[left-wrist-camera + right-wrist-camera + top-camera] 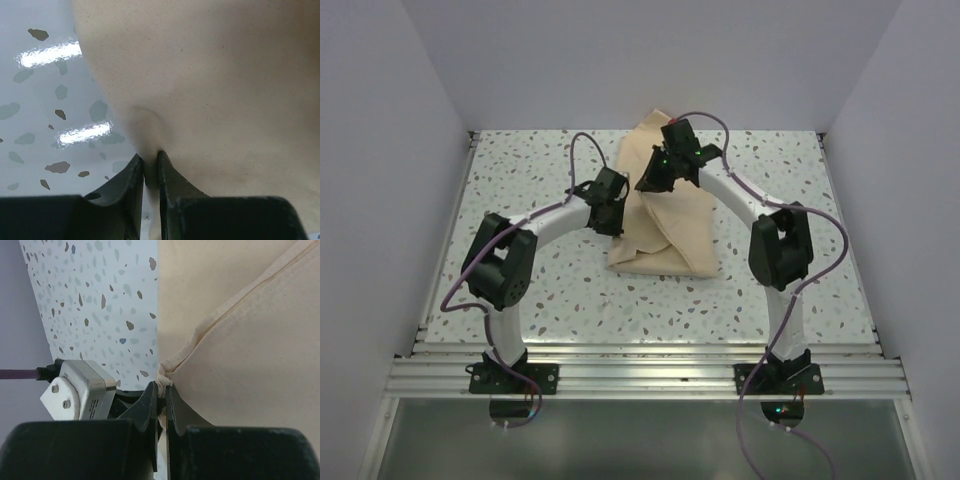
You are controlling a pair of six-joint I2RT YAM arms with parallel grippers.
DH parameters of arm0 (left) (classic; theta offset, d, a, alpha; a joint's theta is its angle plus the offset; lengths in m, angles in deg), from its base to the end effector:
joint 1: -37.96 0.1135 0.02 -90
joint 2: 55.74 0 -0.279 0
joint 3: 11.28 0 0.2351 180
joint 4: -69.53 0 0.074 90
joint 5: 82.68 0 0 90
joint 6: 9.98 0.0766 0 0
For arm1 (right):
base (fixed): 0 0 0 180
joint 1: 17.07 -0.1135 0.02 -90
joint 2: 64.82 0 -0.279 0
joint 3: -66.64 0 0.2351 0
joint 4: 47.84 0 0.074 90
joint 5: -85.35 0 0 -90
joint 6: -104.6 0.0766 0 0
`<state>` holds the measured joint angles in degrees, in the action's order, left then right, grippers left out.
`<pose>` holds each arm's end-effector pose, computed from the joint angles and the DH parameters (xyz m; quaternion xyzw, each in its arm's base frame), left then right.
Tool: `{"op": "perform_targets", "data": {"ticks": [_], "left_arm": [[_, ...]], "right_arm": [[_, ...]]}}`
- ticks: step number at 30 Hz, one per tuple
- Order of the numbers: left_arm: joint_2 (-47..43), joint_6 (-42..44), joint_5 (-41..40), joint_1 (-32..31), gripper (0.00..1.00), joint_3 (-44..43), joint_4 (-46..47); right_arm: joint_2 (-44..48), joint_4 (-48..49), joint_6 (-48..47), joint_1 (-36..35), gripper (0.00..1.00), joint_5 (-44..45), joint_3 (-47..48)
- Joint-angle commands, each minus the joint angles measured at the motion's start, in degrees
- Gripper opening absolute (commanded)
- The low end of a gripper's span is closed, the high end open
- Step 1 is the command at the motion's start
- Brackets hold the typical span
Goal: Prepare the surgical pack
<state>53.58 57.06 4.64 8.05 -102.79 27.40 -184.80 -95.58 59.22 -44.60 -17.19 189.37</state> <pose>0.3585 -0.2021 0.1746 0.0525 0.9641 -0.0952 0.2422 0.4352 0.2456 0.2613 0.0951 0.9143 0.3056 0.2481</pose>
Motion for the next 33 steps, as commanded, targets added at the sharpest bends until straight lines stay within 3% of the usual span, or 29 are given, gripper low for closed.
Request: {"op": "perform_targets", "data": {"ticks": [1, 9, 14, 19, 33], "left_arm": [[-0.5, 1.3, -1.5, -0.9, 0.00, -0.6, 1.2], [-2.3, 1.1, -2.4, -1.5, 0.00, 1.2, 2.9], [-2.6, 1.2, -3.0, -1.5, 0.00, 1.4, 3.3], [-3.1, 1.7, -3.3, -1.9, 0.00, 1.7, 4.1], [-3.2, 3.2, -5.1, -4.0, 0.00, 0.9, 4.5]], "right_arm": [[-0.9, 6.5, 3.6, -1.6, 0.00, -1.6, 2.8], [-7.0, 9.6, 6.8, -3.8, 0.00, -2.8, 4.8], [-6.8, 20.5, 15.0, -4.3, 0.00, -5.5, -3.3], [-8.0, 28.1, 19.8, -4.7, 0.00, -8.1, -5.5], [-11.8, 32.7, 26.2, -5.8, 0.00, -10.1, -6.6]]}}
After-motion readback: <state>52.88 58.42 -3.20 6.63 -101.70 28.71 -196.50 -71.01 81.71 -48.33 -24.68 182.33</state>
